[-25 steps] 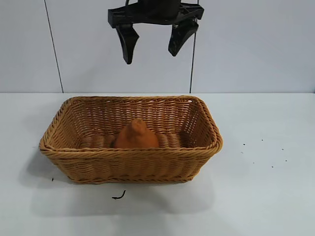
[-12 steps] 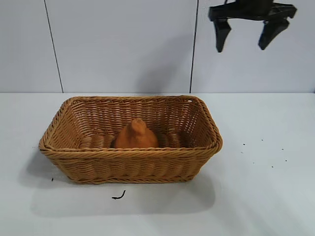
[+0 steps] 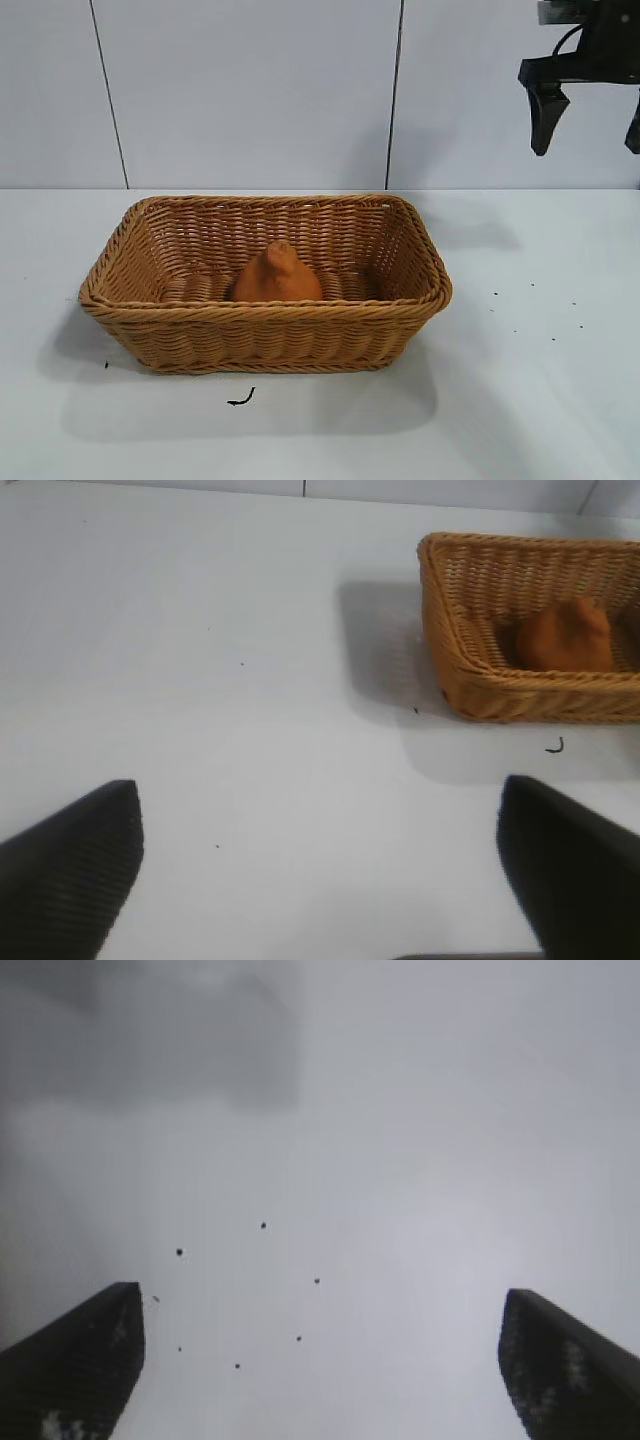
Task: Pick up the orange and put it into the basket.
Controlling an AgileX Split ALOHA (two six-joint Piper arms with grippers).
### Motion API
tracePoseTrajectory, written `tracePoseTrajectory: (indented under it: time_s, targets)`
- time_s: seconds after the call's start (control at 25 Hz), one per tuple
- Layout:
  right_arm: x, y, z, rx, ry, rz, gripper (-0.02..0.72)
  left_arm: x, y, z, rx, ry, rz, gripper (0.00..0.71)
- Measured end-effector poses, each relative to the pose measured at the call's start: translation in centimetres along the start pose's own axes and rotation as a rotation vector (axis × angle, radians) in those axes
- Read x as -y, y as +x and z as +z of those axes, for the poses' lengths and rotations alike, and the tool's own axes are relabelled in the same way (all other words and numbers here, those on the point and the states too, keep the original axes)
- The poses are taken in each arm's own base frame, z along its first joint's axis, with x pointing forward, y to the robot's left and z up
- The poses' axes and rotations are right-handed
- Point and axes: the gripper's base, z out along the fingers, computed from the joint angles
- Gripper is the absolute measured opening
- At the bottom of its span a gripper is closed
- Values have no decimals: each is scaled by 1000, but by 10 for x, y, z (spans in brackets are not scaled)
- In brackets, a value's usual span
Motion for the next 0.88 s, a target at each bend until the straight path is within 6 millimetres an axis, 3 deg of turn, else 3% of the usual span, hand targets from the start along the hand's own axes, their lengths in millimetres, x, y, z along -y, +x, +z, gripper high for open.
tracePoseTrajectory:
  time_s: [0.2, 0.4, 0.68, 0.88]
  targets:
    - [-1, 31, -10, -50, -17, 4, 693, 0, 0, 0, 0, 0, 0, 692]
    - [-5, 74, -34, -73, -59, 1, 695, 0, 0, 0, 0, 0, 0, 692]
    - [-6, 156, -68, -69, -88, -8, 696, 0, 0, 0, 0, 0, 0, 692]
    - [-6, 222, -78, -58, -88, -27, 696, 0, 0, 0, 0, 0, 0, 692]
